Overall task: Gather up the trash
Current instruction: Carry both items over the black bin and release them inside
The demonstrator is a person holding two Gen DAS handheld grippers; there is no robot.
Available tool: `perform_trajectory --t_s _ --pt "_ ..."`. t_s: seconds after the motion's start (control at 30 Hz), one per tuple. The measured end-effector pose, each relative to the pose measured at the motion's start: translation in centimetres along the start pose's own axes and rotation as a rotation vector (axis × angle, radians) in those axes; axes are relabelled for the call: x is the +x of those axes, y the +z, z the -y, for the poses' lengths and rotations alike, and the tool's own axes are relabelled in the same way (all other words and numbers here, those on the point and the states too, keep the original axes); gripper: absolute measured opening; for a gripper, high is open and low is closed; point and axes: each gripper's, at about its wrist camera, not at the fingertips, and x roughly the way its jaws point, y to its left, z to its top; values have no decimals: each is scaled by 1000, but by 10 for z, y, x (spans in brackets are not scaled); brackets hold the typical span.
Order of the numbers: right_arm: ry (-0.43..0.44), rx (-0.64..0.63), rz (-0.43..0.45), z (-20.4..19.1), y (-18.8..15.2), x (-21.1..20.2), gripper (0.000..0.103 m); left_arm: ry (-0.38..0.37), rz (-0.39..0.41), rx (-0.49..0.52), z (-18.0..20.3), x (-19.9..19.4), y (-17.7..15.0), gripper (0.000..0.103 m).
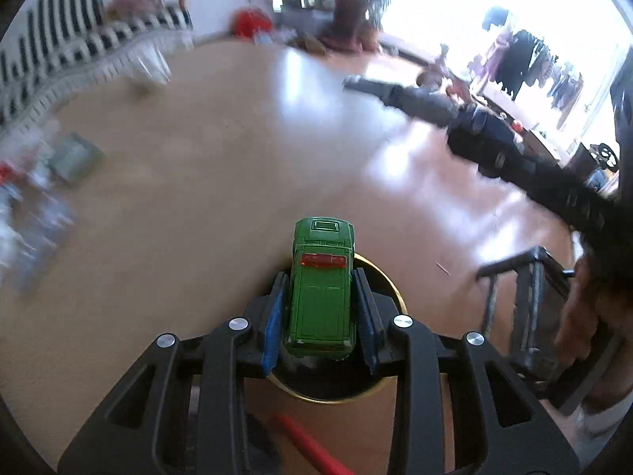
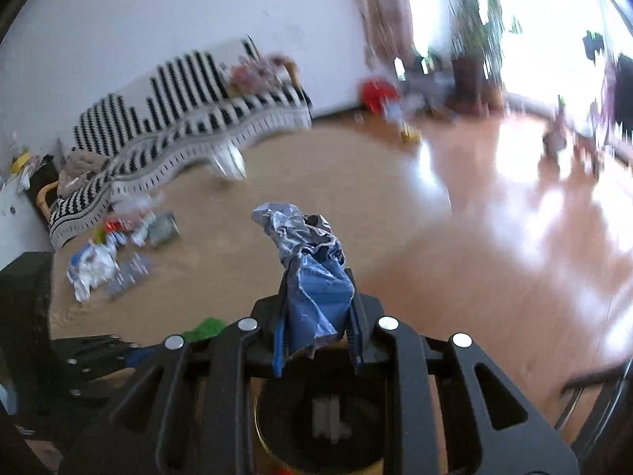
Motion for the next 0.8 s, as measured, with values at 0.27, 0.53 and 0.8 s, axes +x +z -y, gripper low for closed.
perform_trajectory --t_s 0.27,0.53,0.8 --pt "2 192 -243 56 -79 65 24 -46 -165 -35 10 72 -15 32" --pt "-1 192 -279 57 -91 77 24 -56 -179 -44 9 80 -14 32" --pt "38 196 -273 54 -77 74 41 -50 -158 -48 10 69 -13 62"
